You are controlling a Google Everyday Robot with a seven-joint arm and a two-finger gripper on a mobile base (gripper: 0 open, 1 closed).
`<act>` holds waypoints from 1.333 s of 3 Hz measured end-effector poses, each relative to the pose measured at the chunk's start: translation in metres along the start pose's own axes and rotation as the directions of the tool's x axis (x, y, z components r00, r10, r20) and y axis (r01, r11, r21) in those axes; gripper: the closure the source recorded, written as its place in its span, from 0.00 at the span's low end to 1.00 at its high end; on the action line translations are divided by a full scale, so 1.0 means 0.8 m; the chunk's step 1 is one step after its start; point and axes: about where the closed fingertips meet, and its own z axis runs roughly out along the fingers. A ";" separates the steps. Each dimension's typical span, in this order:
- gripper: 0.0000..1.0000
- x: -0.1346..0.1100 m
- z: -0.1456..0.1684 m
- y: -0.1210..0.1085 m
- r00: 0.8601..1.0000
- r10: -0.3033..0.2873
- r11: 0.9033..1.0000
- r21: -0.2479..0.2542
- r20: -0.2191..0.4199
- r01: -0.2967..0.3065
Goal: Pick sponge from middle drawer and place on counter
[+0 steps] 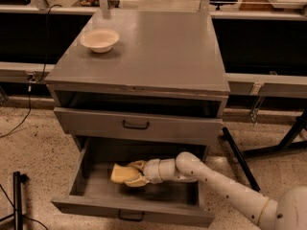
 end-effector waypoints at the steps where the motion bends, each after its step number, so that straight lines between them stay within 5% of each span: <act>1: 1.00 -0.067 -0.024 0.001 0.995 -0.034 0.999 -0.021 0.095 0.036; 2: 1.00 -0.163 -0.078 -0.005 0.996 -0.062 0.994 -0.091 0.056 0.067; 3: 1.00 -0.213 -0.127 -0.012 0.997 -0.050 0.987 -0.153 0.051 0.058; 4: 1.00 -0.261 -0.191 -0.010 0.998 -0.038 0.988 -0.154 -0.043 0.031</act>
Offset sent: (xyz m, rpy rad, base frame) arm 0.0153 -0.0296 0.2252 -0.0309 -0.0246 0.1557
